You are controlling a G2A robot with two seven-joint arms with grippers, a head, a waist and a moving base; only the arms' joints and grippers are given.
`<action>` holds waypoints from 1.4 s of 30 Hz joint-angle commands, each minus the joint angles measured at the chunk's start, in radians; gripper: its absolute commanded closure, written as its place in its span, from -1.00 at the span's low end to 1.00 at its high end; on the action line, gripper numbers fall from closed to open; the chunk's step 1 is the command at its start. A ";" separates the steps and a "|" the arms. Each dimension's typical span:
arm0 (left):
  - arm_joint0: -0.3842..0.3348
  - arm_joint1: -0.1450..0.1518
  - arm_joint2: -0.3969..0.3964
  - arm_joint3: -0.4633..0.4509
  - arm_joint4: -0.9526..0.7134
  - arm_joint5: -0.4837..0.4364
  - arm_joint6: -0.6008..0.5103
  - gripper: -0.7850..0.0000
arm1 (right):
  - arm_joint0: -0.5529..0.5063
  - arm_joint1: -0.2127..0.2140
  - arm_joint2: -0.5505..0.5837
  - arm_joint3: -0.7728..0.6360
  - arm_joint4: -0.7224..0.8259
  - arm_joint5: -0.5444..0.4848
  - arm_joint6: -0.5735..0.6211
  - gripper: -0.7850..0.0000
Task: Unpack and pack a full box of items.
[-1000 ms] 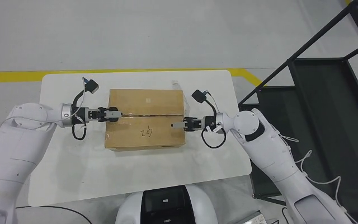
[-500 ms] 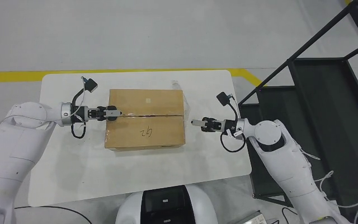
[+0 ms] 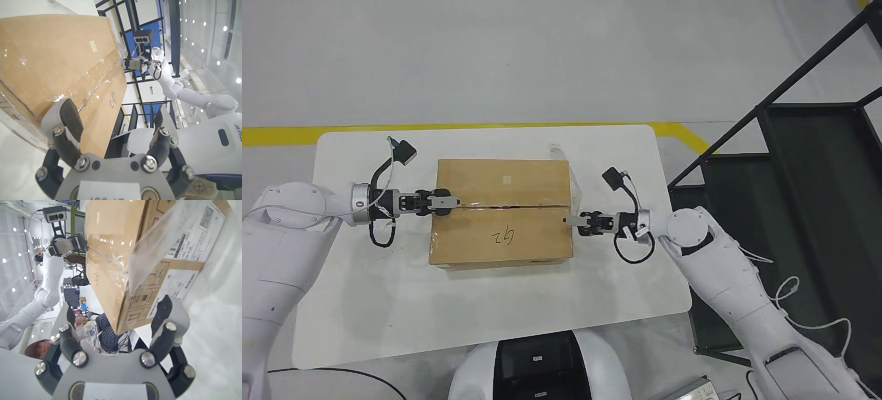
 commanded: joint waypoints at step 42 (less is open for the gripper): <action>0.000 0.000 0.000 0.000 0.000 0.000 0.000 -1.00 | 0.149 -0.093 -0.105 0.242 0.335 -0.363 0.036 -1.00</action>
